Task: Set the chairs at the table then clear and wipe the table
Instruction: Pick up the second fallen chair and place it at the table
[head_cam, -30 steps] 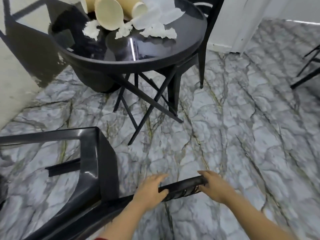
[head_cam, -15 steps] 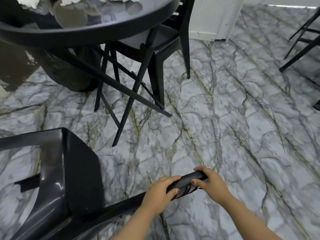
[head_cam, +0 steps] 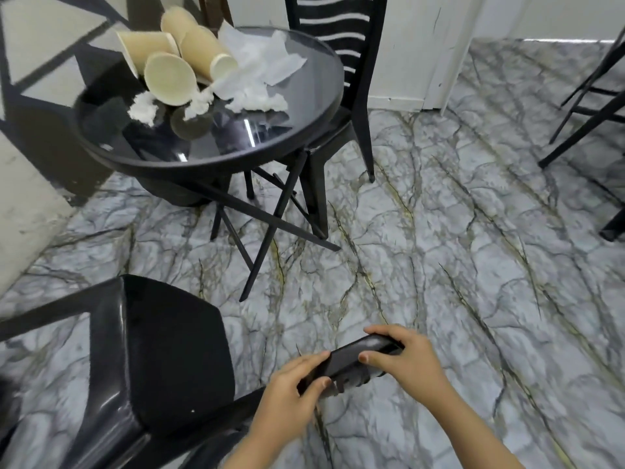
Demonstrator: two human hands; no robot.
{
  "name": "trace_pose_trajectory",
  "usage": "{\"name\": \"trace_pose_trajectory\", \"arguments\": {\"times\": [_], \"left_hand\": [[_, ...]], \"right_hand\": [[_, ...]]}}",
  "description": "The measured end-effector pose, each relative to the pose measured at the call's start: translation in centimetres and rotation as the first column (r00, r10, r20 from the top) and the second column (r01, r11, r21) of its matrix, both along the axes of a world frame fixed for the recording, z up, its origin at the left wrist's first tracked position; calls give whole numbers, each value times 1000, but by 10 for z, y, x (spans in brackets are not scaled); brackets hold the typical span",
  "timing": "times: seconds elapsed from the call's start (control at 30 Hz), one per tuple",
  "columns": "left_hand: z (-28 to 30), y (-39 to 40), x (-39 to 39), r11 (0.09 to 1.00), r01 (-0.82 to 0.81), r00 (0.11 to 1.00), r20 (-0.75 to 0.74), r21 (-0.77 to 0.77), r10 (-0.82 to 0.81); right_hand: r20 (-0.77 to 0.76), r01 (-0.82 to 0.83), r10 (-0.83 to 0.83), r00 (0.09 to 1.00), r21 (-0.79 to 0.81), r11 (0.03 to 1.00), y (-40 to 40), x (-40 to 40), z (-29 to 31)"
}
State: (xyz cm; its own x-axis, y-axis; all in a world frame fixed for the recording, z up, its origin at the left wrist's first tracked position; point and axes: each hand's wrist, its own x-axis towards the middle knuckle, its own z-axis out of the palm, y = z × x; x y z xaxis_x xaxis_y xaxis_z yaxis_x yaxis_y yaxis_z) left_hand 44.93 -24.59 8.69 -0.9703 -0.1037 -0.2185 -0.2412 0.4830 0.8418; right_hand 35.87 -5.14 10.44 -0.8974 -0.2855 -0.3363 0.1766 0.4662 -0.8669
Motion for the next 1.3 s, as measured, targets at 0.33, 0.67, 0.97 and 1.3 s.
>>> {"name": "trace_pose_trajectory", "arguments": {"times": [0.33, 0.67, 0.97, 1.3], "left_hand": [[159, 3, 44, 906, -387, 895, -165, 169, 413], [209, -42, 134, 849, -490, 822, -219, 199, 526], [283, -88, 203, 953, -304, 853, -446, -7, 270], [314, -116, 291, 909, -407, 744, -544, 95, 389]], "right_hand": [[-199, -194, 169, 965, -114, 974, -19, 2, 194], [-251, -328, 300, 920, -73, 942, -55, 61, 243], [-395, -364, 339, 854, 14, 931, -119, 164, 285], [-583, -534, 556, 592, 232, 813, -183, 274, 320]]}}
